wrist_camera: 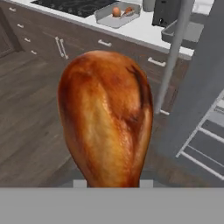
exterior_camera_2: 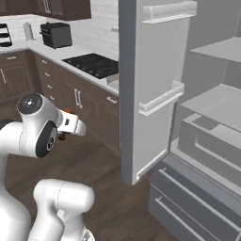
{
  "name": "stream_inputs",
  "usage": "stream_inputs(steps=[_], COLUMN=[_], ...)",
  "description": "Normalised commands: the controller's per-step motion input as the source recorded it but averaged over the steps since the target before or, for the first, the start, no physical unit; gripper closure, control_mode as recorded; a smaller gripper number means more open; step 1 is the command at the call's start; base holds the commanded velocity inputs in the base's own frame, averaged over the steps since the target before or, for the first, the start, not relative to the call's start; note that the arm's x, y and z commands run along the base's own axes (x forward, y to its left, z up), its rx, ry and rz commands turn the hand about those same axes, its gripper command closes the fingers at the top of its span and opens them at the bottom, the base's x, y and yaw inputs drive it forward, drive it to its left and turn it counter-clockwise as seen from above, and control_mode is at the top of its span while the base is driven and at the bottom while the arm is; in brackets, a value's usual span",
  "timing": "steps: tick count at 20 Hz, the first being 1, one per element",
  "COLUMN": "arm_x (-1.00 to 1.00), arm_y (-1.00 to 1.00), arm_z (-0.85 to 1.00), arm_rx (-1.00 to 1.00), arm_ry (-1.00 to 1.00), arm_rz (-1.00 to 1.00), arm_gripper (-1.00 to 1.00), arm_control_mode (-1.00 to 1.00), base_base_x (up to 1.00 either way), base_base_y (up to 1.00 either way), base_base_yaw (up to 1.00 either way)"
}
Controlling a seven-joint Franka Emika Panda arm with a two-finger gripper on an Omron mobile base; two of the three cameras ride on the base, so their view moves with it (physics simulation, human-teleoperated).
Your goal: Place one onion and one chicken drumstick in each tupperware on the nearby counter, to pack two identical lunches.
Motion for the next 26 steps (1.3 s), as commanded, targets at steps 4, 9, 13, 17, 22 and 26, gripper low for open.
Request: stream_inputs(steps=[4,9,13,17,22,26], arm_x=[0.00,0.00,0.00,0.00,0.00,0.00], arm_y=[0.00,0.00,0.00,0.00,0.00,0.00], arm_z=[0.00,0.00,0.00,0.00,0.00,0.00], arm_rx=[0.00,0.00,0.00,0.00,0.00,0.00], arm_ry=[0.00,0.00,0.00,0.00,0.00,0.00], arm_rz=[0.00,0.00,0.00,0.00,0.00,0.00], arm_gripper=[1.00,1.00,1.00,1.00,1.00,1.00], arm_control_mode=[1.00,1.00,1.00,1.00,1.00,1.00], base_base_x=[0.64,1.00,1.00,1.00,1.00,0.99], base_base_y=[0.42,0.00,-0.07,0.08,0.00,0.00], base_base_yaw=[0.60,0.40,0.40,0.09,-0.14,-0.44])
